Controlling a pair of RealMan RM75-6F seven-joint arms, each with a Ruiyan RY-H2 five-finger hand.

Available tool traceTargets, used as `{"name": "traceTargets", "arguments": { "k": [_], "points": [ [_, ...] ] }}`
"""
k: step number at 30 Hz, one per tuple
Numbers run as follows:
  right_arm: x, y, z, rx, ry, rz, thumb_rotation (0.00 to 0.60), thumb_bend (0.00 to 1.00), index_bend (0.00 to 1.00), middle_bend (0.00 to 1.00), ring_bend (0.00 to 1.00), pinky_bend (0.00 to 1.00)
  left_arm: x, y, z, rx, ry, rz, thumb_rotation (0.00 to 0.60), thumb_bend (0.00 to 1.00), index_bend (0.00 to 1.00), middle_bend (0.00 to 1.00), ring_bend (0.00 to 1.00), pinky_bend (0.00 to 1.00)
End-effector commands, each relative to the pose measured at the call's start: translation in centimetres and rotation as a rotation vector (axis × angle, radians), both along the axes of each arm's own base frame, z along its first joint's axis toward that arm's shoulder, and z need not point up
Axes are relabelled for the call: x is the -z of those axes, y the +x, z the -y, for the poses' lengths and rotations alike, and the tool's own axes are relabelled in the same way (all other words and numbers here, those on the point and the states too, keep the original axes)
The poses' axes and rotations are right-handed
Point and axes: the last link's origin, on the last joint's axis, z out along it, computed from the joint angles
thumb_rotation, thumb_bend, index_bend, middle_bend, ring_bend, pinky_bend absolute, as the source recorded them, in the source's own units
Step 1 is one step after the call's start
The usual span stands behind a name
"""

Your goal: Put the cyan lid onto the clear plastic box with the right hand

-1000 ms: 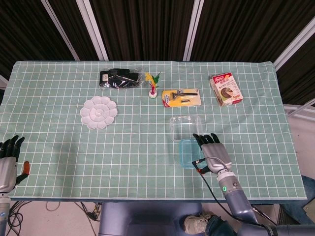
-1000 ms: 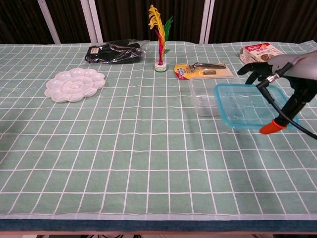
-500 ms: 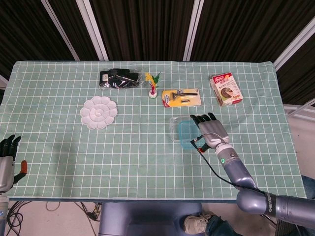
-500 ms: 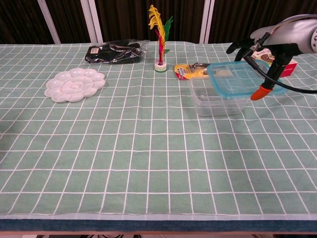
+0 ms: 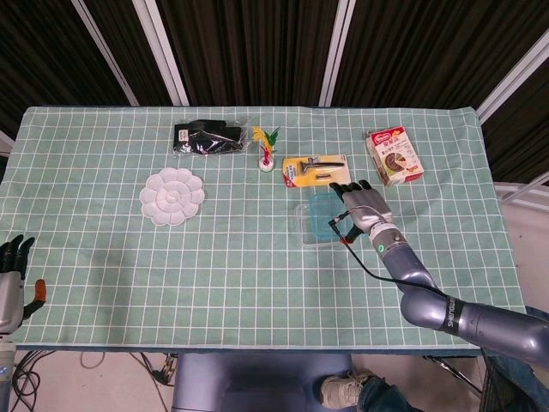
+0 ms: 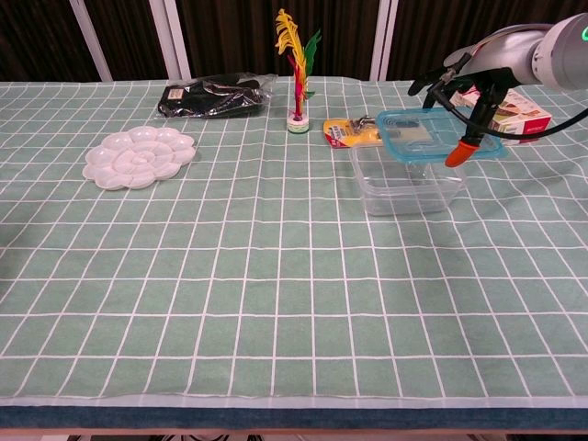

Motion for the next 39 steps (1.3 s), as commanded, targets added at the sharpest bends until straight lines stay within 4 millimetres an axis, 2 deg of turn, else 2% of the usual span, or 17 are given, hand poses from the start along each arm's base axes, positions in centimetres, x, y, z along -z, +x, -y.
{"name": "traceTargets", "arguments": {
  "k": [1, 16, 39],
  "points": [
    [0.6, 0.0, 0.1, 0.009, 0.005, 0.008, 0.600, 0.38, 0.00, 0.43, 0.12, 0.00, 0.0, 0.0, 0.0, -0.001, -0.001, 0.000, 0.600, 0.53, 0.06, 0.00, 0.00, 0.00],
    [2.9, 0.6, -0.3, -0.015, 0.006, 0.002, 0.600, 0.38, 0.00, 0.43, 0.12, 0.00, 0.0, 0.0, 0.0, -0.012, -0.007, 0.010, 0.600, 0.53, 0.06, 0.00, 0.00, 0.00],
    [4.0, 1.0, -0.4, -0.031, 0.002, 0.000, 0.600, 0.38, 0.00, 0.43, 0.12, 0.00, 0.0, 0.0, -0.1, -0.015, -0.008, 0.011, 0.600, 0.53, 0.06, 0.00, 0.00, 0.00]
  ]
}}
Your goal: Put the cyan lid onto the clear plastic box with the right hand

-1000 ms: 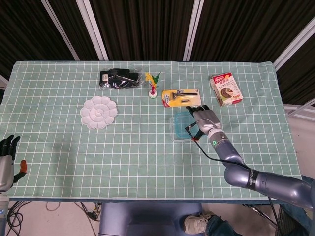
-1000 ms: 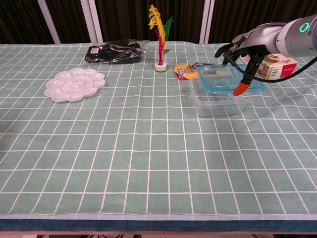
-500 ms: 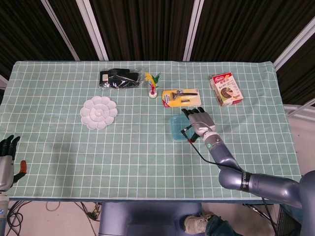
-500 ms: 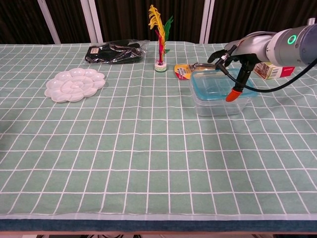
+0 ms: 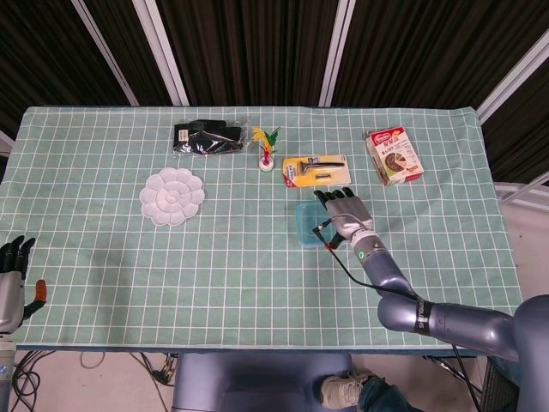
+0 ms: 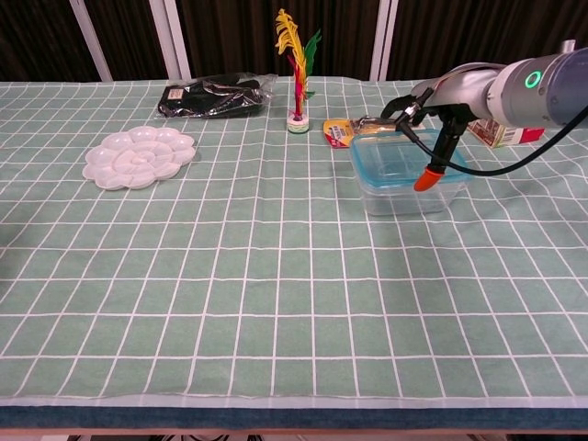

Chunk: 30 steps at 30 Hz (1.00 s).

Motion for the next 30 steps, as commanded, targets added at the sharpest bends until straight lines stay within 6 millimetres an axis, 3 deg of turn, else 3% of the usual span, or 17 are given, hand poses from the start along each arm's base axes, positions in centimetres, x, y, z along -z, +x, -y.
{"name": "traceTargets", "arguments": {
  "k": [1, 30],
  "points": [
    [0.11, 0.03, -0.05, -0.003, 0.001, -0.001, 0.600, 0.38, 0.00, 0.43, 0.12, 0.00, -0.01, 0.01, 0.00, 0.001, 0.001, -0.001, 0.600, 0.53, 0.06, 0.00, 0.00, 0.00],
    [0.55, 0.29, -0.13, -0.009, -0.003, -0.014, 0.600, 0.39, 0.00, 0.43, 0.12, 0.00, -0.06, -0.05, -0.02, -0.003, 0.001, -0.005, 0.600, 0.53, 0.06, 0.00, 0.00, 0.00]
  ]
}}
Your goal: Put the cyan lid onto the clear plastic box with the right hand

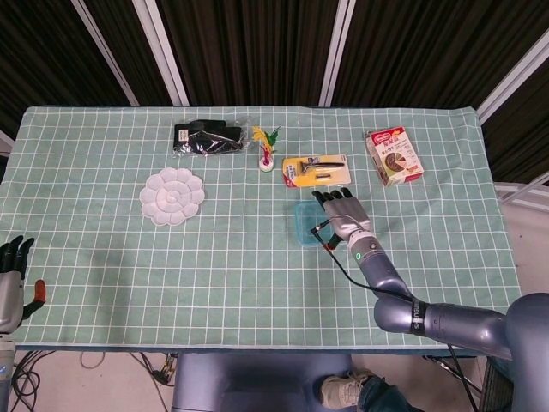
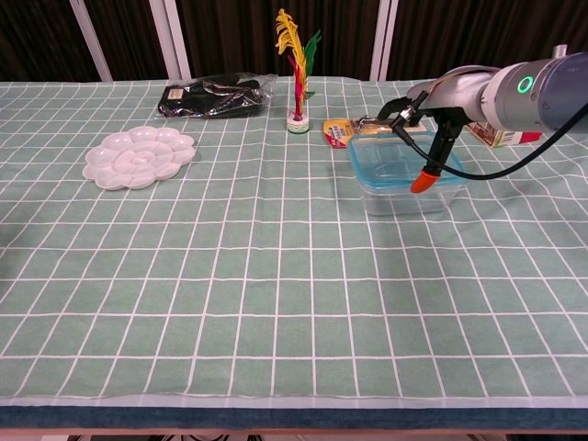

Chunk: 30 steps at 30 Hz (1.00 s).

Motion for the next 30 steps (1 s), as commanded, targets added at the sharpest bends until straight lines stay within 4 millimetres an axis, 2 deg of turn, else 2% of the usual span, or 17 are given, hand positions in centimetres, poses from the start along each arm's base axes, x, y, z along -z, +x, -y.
{"name": "traceTargets", "arguments": {
  "k": [1, 30],
  "points": [
    [0.05, 0.00, -0.01, -0.001, 0.002, -0.005, 0.600, 0.39, 0.00, 0.43, 0.12, 0.00, 0.00, 0.01, -0.01, 0.000, 0.000, 0.000, 0.600, 0.53, 0.06, 0.00, 0.00, 0.00],
    [0.00, -0.11, 0.14, 0.017, 0.005, -0.038, 0.600, 0.39, 0.00, 0.43, 0.12, 0.00, 0.01, 0.00, -0.02, -0.003, -0.003, 0.000, 0.600, 0.53, 0.06, 0.00, 0.00, 0.00]
  ]
}}
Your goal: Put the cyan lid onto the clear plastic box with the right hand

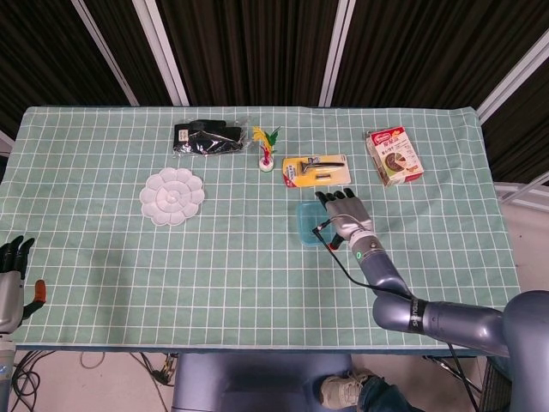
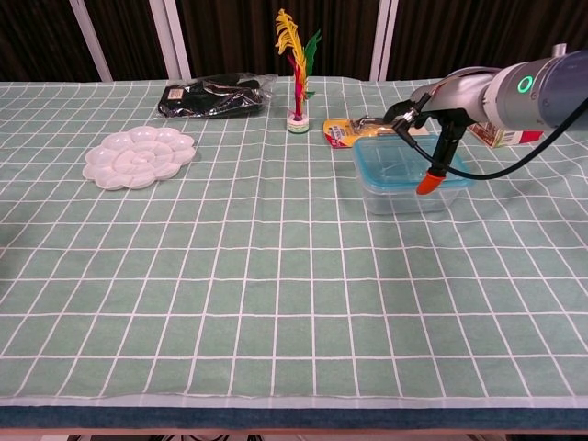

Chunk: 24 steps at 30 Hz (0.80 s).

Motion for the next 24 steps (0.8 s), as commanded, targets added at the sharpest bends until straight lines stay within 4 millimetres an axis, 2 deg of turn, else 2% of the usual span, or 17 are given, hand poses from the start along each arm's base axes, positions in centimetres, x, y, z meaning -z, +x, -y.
{"name": "traceTargets", "arguments": {
  "k": [1, 9, 24],
  "points": [
    [0.08, 0.01, 0.00, -0.002, 0.001, -0.003, 0.600, 0.39, 0.00, 0.43, 0.12, 0.00, 0.00, -0.02, 0.00, -0.001, -0.001, 0.000, 0.600, 0.53, 0.06, 0.00, 0.00, 0.00],
    [0.33, -0.01, -0.03, 0.001, 0.008, -0.012, 0.600, 0.39, 0.00, 0.42, 0.10, 0.00, -0.01, -0.03, 0.00, -0.001, -0.001, 0.000, 0.600, 0.53, 0.06, 0.00, 0.00, 0.00],
    [0.23, -0.02, -0.07, 0.014, 0.005, -0.020, 0.600, 0.39, 0.00, 0.15, 0.00, 0.00, -0.02, -0.03, 0.01, -0.001, -0.002, 0.000, 0.600, 0.53, 0.06, 0.00, 0.00, 0.00]
  ]
}}
